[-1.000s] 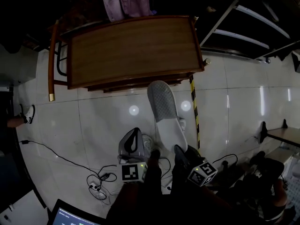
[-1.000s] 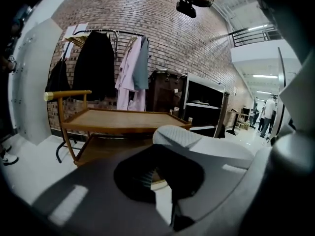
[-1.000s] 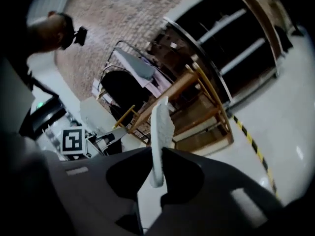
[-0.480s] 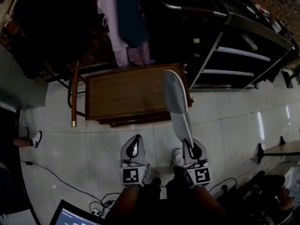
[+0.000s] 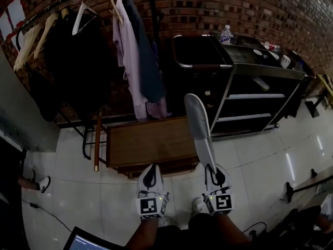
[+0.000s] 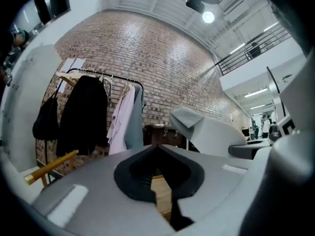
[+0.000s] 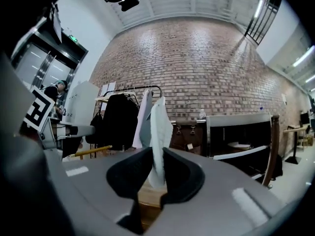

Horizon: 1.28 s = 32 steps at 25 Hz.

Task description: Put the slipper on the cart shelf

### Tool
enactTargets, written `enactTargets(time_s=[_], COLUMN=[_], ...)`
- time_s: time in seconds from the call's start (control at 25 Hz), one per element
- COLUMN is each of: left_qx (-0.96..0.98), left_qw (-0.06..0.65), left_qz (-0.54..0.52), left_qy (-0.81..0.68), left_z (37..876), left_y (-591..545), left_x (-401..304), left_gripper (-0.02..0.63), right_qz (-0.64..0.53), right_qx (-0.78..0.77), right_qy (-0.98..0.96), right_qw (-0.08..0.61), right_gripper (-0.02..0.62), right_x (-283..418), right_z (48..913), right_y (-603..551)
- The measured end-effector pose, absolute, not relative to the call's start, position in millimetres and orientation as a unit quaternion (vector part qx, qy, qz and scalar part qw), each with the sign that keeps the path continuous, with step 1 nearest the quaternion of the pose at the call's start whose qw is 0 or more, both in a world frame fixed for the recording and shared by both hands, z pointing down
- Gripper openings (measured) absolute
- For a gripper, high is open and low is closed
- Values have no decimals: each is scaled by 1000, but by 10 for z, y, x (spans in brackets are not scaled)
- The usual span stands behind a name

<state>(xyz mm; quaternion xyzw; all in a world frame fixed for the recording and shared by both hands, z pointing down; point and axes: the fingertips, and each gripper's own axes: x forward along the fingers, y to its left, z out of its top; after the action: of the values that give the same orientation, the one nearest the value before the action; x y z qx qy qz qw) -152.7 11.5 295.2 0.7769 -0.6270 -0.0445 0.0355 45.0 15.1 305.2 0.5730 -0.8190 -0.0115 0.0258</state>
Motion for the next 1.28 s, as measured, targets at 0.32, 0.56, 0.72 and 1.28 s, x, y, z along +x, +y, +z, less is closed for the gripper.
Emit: enactTargets(time_s=[0.32,0.56,0.72,1.28], left_qx=[809,814,817,810], left_qw=[6,6,8,20], left_qz=[-51,-49,-43,-14], left_qy=[-585,-578,-575,-585], left_z=[2689,2705,2783,2878], left_y=[-6,-307,-626,-1904], left_x=[-1016,-527,-151,1180], left_gripper=[15,15,15,15], right_qz=[45,56,84,172], right_qx=[605,627,642,640], right_qy=[-795,-776,-761,-747], right_qw=[12,28,37,56], right_gripper=[58,58,58,58], right_x=[886,1551,2082,3431], right_z=[3203,3365,3507,3921], right_y=[68,-201,-483,-2013])
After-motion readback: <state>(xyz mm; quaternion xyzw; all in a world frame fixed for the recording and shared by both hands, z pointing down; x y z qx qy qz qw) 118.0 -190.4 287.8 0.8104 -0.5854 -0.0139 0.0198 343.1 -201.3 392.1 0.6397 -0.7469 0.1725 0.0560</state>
